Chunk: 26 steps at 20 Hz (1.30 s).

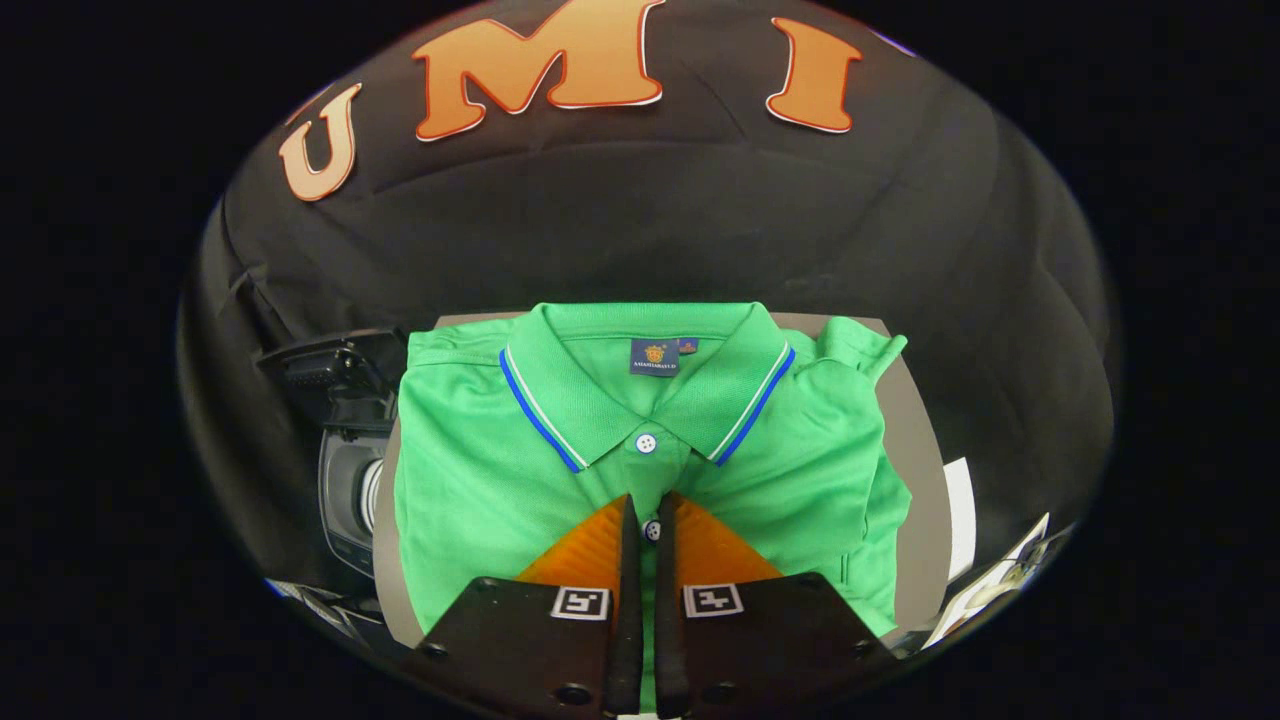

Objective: Put the clothes into the washing machine and then close the washing machine lid.

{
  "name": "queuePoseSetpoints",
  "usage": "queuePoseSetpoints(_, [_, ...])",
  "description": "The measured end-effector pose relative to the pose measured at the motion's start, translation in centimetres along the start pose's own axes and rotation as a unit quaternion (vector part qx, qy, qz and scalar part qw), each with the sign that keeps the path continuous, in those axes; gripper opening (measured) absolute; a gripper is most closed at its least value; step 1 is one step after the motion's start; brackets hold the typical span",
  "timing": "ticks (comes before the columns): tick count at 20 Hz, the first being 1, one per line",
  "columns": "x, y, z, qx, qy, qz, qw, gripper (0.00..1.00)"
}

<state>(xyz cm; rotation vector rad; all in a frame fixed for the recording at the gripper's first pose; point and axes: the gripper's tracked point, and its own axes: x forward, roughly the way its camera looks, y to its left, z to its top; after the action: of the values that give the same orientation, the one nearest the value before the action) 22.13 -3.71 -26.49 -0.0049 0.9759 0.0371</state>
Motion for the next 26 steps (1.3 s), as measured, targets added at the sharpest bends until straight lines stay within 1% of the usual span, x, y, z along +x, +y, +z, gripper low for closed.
queuePoseSetpoints(1, [-0.2,0.1,0.3,0.011,-0.012,0.005,1.000,0.14])
queuePoseSetpoints(2, [-0.3,0.1,0.1,0.019,-0.022,0.014,0.999,0.08])
queuePoseSetpoints(9, [-1.9,-0.2,1.1,0.028,-0.095,0.043,0.994,0.08])
queuePoseSetpoints(12, [-2.9,-0.2,1.9,0.033,-0.127,0.059,0.990,0.08])
queuePoseSetpoints(15, [-4.3,-0.3,3.1,0.046,-0.170,0.081,0.981,0.08])
queuePoseSetpoints(20, [-7.2,0.0,4.2,0.048,-0.229,0.108,0.966,0.08])
queuePoseSetpoints(23, [-8.5,0.3,5.0,0.046,-0.253,0.117,0.959,0.08])
queuePoseSetpoints(26, [-11.3,1.1,5.2,0.042,-0.277,0.129,0.951,0.08])
